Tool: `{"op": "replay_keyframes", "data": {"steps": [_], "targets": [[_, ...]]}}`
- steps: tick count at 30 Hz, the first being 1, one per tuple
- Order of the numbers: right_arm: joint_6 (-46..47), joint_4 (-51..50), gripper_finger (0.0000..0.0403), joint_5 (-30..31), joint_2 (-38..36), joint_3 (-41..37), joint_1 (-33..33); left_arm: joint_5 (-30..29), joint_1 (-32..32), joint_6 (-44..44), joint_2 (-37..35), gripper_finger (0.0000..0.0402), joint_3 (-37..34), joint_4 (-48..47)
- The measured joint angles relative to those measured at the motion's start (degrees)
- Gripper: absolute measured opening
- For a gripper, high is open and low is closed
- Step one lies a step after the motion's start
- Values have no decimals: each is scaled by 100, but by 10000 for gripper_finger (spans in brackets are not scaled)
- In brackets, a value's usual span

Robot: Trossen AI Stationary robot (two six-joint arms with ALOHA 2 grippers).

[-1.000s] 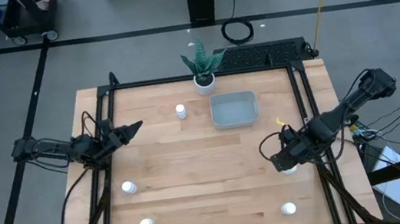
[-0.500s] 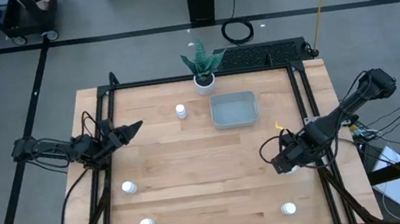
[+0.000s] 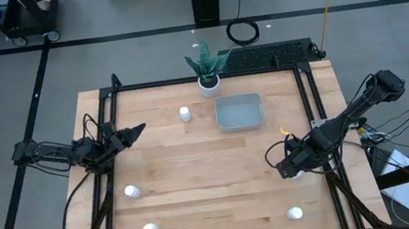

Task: Pick and place pill bottles into a basket
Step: Put the white pill bottle into the gray bin

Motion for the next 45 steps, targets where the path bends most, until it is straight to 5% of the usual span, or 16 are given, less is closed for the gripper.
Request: {"op": "replay_keyframes", "data": {"steps": [11,21,31,41,45], "targets": [[2,123,269,-19,0,-256,0,-2,0,14,0,65,0,-6],[-41,339,149,-149,-5,-318,0,-2,0,15,0,65,0,-8],[-55,730,156,-93,-33,-320,-13,-2,0,32,0,65,0,-35],[-8,1824,149,1988,-717,-318,-63,-2,0,96,0,65,0,-56],[-326,2103,152,2731,-1056,-318,-200,69,-1,901,0,65,0,-61]]}}
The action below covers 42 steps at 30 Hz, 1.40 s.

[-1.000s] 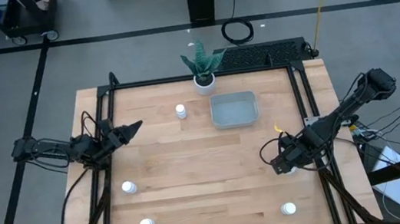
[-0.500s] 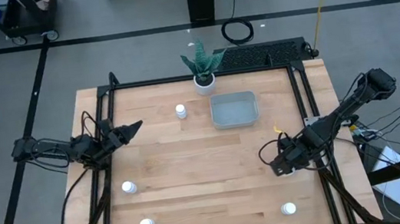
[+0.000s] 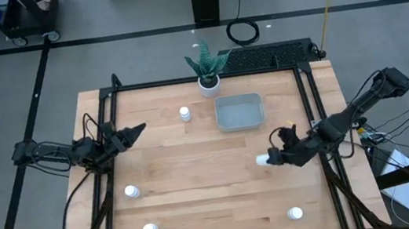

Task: Pick and place pill bottles into a basket
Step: Put the white pill bottle into the gray bin

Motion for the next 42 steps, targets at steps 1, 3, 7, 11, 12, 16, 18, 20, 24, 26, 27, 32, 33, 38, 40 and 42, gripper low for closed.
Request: {"op": "replay_keyframes", "data": {"steps": [1,3,7,11,12,16,18,20,24,26,27,32,33,38,40,42], "targets": [[-91,78,152,125,-75,0,-47,121,1,322,0,65,0,-2],[-286,247,152,326,-217,0,-151,317,-1,876,-2,65,2,-54],[-776,843,150,736,-433,0,-368,402,-1,1137,-2,65,2,-651],[-1356,1459,150,1031,-571,2,-643,364,-1,724,0,65,2,-1439],[-1513,1638,150,1062,-599,2,-712,287,-2,569,0,65,2,-1574],[-2424,2435,150,1200,-668,2,-954,252,-3,666,-2,65,2,-1825],[-3030,3051,150,1201,-669,2,-1091,521,-3,1374,-2,65,2,-1831],[-3665,3746,150,1227,-671,2,-1213,639,-8,1891,0,65,2,-1823],[-5138,5113,150,1397,-672,3,-1344,506,-6,2153,-1,65,2,-1805],[-5547,5550,150,1563,-676,7,-1384,490,-3,2340,-2,65,2,-1858],[-5686,5619,150,1648,-676,18,-1401,494,-3,2496,-2,65,2,-1948],[-5798,4934,150,1671,-665,298,-1521,578,-4,3054,19,65,9,-2137],[-5833,4827,150,1671,-665,376,-1540,570,-3,3070,22,65,9,-2140],[-6757,4803,150,1799,-597,919,-1570,543,-3,3012,37,65,9,-2130],[-7219,4797,150,1985,-555,1175,-1567,543,-3,3006,37,65,9,-2117],[-7584,4605,150,2298,-502,1424,-1581,541,-3,2946,37,65,9,-2109]]}}
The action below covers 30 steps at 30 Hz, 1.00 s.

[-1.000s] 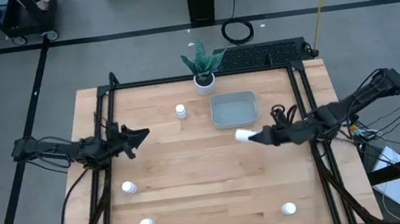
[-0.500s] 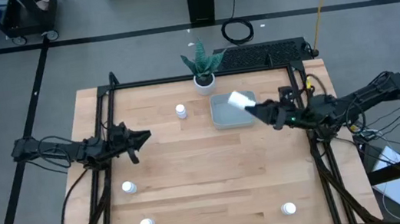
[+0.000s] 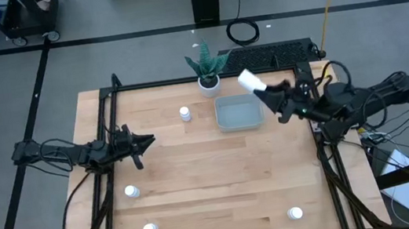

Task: Pick and place pill bottles into a basket
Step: Put the white pill bottle into the gray bin

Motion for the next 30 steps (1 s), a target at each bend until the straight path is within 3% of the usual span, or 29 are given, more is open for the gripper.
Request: {"op": "replay_keyframes", "data": {"steps": [7,20,30], "targets": [[-322,-1501,150,156,362,993,-522,0,0,-77,-1,65,-2,6],[504,-4233,150,-1789,1573,2496,-1930,0,0,-82,0,65,-7,15],[767,-6068,150,-3145,2627,3713,-2634,0,0,-82,0,65,-7,17]]}}
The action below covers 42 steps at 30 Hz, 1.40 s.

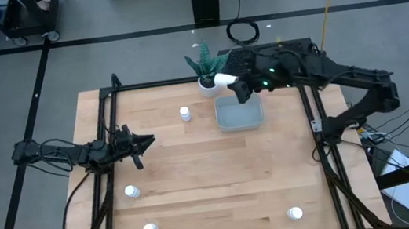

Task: Pick and place pill bottles into a basket
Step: Put the white pill bottle into the gray bin

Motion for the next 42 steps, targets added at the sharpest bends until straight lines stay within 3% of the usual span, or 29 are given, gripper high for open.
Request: {"op": "replay_keyframes", "data": {"steps": [10,18,31,42], "targets": [[-332,-2346,150,-834,1241,1709,-448,0,0,-1,-2,65,0,0],[-669,-3743,150,-1310,1946,1879,-746,0,0,-1,0,65,0,0],[-1474,-4015,150,-1398,2624,1649,-1117,0,-1,-1,-2,65,0,0],[-1796,-3248,150,-1141,2607,300,-1303,0,0,-1,0,65,0,0]]}}
